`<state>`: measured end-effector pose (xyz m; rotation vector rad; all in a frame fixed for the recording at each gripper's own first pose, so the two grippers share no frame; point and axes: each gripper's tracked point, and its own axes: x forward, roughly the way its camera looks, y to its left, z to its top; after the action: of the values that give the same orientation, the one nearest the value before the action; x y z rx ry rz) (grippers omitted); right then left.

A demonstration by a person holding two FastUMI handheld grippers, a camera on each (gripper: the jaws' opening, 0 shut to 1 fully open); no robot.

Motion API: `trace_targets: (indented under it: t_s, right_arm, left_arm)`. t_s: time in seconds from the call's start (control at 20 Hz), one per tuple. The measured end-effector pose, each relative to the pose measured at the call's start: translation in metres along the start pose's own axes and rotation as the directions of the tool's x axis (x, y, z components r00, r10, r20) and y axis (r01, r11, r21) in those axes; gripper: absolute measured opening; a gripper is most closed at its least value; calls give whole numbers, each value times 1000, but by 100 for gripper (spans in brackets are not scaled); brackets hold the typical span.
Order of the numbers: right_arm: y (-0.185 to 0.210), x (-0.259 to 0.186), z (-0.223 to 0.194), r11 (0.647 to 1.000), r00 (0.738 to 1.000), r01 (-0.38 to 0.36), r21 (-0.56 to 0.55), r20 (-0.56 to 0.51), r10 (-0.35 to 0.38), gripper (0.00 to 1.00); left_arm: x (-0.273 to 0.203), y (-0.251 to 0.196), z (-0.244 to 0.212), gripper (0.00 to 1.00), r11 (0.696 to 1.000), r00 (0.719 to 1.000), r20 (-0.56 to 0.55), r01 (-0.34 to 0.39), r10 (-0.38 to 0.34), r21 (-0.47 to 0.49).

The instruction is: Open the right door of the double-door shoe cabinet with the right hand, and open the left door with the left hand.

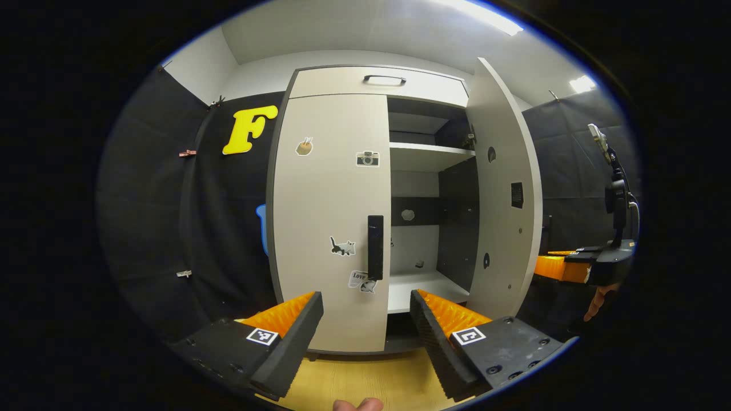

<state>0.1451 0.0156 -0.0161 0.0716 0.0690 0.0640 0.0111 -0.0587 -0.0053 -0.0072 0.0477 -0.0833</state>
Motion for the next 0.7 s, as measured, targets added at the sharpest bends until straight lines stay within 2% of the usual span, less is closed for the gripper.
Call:
trace_targets:
  t_s: [0.4, 0.55, 0.6, 0.7]
  right_arm:
    - [-23, -5, 0, 1000, 1000, 3, 8, -11, -3, 15]
    - [-41, -4, 2, 999, 999, 43, 7, -14, -43, 15]
    - [-50, -7, 5, 998, 998, 66, 1, -8, -66, 8]
    - [-47, -5, 2, 999, 999, 30, 45, -28, -28, 7]
  left_arm:
    - [26, -39, -1, 95, 999, 999, -4, 48, -48, 6]
    - [36, -50, 2, 95, 998, 998, 1, 57, -57, 10]
    - [39, -54, 3, 95, 998, 998, 1, 58, -58, 11]
    - [46, -58, 3, 95, 998, 998, 1, 60, -60, 9]
